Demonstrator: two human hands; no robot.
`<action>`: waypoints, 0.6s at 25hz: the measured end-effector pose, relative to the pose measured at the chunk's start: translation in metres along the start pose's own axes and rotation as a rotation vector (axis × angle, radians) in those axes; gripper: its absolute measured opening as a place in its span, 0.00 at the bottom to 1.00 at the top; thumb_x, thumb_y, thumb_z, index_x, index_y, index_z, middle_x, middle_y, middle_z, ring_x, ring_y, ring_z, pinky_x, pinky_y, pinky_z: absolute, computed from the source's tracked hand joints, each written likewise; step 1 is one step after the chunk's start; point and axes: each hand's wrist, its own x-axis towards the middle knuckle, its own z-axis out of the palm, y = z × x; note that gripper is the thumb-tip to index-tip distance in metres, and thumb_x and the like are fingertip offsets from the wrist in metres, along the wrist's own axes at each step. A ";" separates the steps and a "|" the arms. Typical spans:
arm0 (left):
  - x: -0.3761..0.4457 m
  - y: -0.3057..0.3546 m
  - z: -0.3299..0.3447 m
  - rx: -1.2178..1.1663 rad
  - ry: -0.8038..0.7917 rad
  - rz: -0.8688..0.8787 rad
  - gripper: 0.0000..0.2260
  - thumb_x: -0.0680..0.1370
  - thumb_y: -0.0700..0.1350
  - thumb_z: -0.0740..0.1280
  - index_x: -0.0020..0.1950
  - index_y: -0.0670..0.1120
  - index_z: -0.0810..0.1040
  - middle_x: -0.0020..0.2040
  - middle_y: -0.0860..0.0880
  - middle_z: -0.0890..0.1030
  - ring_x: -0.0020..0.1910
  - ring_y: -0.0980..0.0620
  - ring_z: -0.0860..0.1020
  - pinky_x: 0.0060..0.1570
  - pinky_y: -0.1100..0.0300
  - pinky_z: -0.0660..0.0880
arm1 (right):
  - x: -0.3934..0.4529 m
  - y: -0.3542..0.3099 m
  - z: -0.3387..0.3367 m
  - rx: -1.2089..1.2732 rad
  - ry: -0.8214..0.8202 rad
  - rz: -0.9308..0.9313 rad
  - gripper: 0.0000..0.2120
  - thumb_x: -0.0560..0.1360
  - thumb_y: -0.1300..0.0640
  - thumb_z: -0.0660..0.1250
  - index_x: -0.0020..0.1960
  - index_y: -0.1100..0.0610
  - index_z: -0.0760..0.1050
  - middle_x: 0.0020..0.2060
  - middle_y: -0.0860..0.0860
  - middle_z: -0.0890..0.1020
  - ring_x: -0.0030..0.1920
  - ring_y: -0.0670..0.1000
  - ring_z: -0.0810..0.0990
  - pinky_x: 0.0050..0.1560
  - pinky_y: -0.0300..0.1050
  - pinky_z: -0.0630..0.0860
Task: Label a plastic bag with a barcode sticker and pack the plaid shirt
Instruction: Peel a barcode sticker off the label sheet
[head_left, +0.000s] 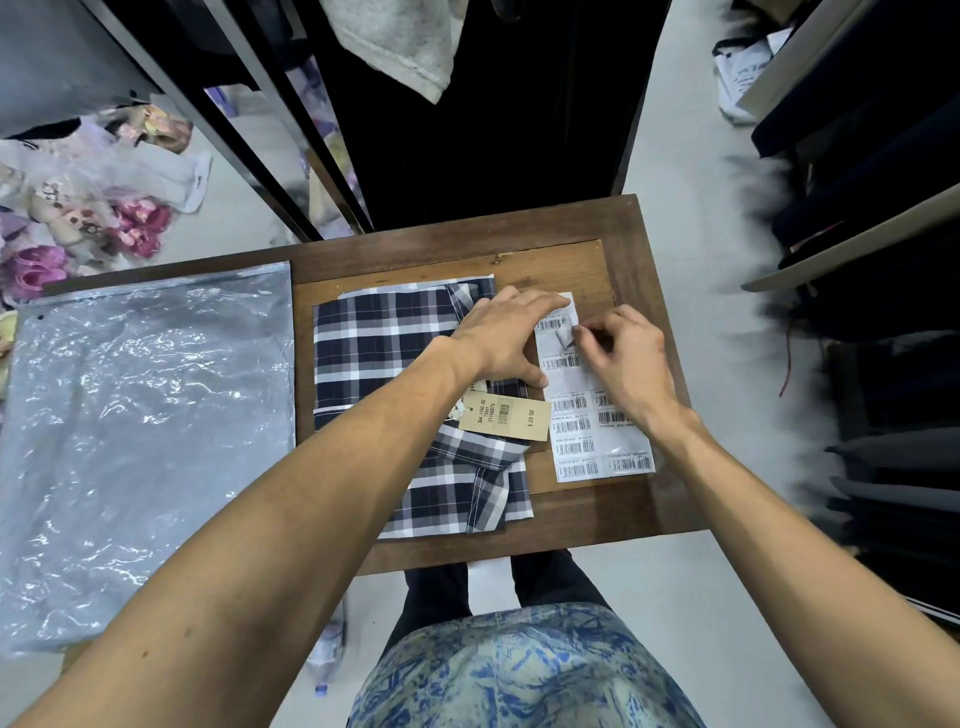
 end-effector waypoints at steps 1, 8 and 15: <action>0.000 0.000 0.000 0.004 0.000 -0.003 0.48 0.66 0.58 0.80 0.81 0.53 0.59 0.80 0.54 0.63 0.75 0.48 0.62 0.73 0.43 0.63 | 0.000 0.000 0.000 -0.009 0.008 -0.004 0.08 0.79 0.57 0.69 0.52 0.61 0.84 0.46 0.51 0.79 0.43 0.48 0.78 0.53 0.41 0.75; 0.002 0.004 0.000 0.022 -0.002 -0.013 0.48 0.66 0.57 0.81 0.80 0.53 0.59 0.79 0.55 0.64 0.75 0.48 0.63 0.73 0.43 0.64 | -0.003 0.010 0.000 -0.041 0.043 -0.015 0.09 0.80 0.57 0.69 0.52 0.63 0.83 0.48 0.53 0.79 0.45 0.49 0.78 0.54 0.45 0.77; 0.003 0.007 -0.002 0.028 -0.006 -0.010 0.48 0.66 0.57 0.81 0.80 0.53 0.60 0.77 0.54 0.67 0.72 0.48 0.65 0.71 0.44 0.65 | -0.005 0.017 0.003 -0.048 0.061 -0.029 0.08 0.80 0.58 0.69 0.50 0.63 0.83 0.47 0.54 0.79 0.49 0.53 0.79 0.54 0.43 0.74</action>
